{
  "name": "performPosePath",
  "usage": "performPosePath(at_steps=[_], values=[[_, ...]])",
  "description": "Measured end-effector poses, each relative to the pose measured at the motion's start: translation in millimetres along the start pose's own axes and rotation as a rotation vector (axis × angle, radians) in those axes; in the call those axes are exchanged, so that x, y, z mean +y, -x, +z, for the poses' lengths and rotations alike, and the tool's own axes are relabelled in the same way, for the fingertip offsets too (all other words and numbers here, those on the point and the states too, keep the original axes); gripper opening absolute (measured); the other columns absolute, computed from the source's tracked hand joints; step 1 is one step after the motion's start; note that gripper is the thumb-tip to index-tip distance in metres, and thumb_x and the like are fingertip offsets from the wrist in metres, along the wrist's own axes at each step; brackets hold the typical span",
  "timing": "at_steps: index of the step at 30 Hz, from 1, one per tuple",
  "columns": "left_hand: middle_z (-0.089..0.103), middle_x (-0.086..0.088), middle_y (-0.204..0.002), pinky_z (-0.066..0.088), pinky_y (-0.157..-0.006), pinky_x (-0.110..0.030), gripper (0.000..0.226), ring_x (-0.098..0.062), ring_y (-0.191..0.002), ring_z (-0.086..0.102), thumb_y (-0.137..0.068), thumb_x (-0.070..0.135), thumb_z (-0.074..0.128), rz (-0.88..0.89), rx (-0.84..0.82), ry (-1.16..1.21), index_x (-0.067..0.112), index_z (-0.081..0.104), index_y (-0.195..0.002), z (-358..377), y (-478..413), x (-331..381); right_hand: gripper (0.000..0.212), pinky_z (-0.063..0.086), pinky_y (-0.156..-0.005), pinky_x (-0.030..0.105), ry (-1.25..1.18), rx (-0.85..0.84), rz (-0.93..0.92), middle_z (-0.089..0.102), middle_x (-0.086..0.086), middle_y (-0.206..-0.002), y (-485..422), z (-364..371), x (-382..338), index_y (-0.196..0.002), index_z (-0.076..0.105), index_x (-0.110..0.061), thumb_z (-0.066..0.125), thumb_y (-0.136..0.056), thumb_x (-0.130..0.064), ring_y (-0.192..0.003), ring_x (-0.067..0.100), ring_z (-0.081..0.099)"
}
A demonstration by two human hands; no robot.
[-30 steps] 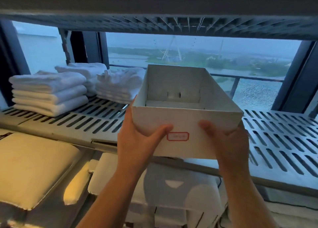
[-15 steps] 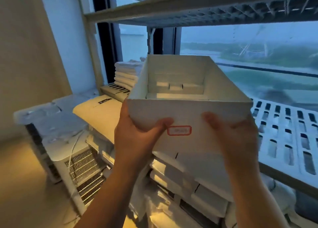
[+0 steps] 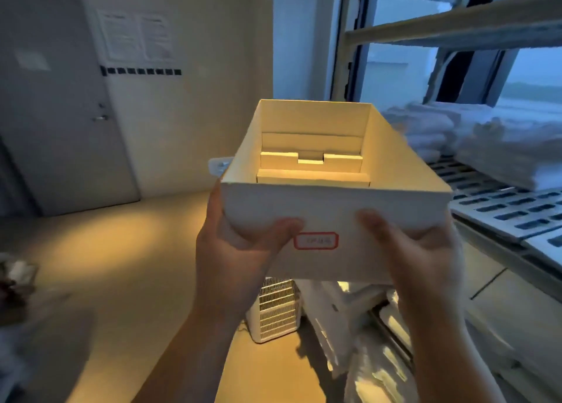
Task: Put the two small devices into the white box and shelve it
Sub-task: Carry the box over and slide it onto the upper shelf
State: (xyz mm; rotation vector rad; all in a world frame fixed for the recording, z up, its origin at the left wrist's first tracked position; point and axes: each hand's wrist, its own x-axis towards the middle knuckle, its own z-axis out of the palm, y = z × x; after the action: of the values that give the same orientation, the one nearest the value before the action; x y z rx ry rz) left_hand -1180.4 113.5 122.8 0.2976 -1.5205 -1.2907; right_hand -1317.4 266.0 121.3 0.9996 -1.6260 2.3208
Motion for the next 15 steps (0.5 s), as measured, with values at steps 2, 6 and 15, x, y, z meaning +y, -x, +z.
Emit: performPosePath(at_steps=[2, 6, 15], values=[[0.067, 0.018, -0.113, 0.063, -0.066, -0.032, 0.09, -0.004, -0.102, 0.068, -0.057, 0.049, 0.093, 0.018, 0.036, -0.023, 0.036, 0.051, -0.136, -28.3, 1.2, 8.0, 0.064, 0.059, -0.067, 0.02, -0.032, -0.068, 0.008, 0.07, -0.009, -0.112, 12.2, 24.3, -0.6, -0.123, 0.056, -0.031, 0.085, -0.066, -0.037, -0.098, 0.01, 0.071], [0.069, 0.012, -0.113, 0.063, -0.063, -0.032, 0.078, -0.009, -0.101, 0.07, -0.06, 0.048, 0.094, 0.052, 0.121, -0.057, 0.041, 0.056, -0.128, -85.3, 5.9, 18.4, 0.072, 0.059, -0.069, 0.019, -0.09, -0.172, 0.056, 0.068, -0.022, -0.109, 35.9, 74.2, -10.5, -0.119, 0.053, -0.038, 0.088, -0.057, -0.049, -0.101, 0.008, 0.069], [0.073, 0.006, -0.113, 0.063, -0.072, -0.043, 0.079, -0.015, -0.102, 0.072, -0.053, 0.06, 0.092, 0.047, 0.384, -0.266, 0.042, 0.058, -0.122, -186.8, 21.9, 40.7, 0.064, 0.06, -0.074, 0.028, -0.137, -0.342, 0.071, 0.069, -0.028, -0.107, 63.9, 176.4, -16.1, -0.103, 0.058, -0.065, 0.081, -0.045, -0.079, -0.1, 0.004, 0.068]])
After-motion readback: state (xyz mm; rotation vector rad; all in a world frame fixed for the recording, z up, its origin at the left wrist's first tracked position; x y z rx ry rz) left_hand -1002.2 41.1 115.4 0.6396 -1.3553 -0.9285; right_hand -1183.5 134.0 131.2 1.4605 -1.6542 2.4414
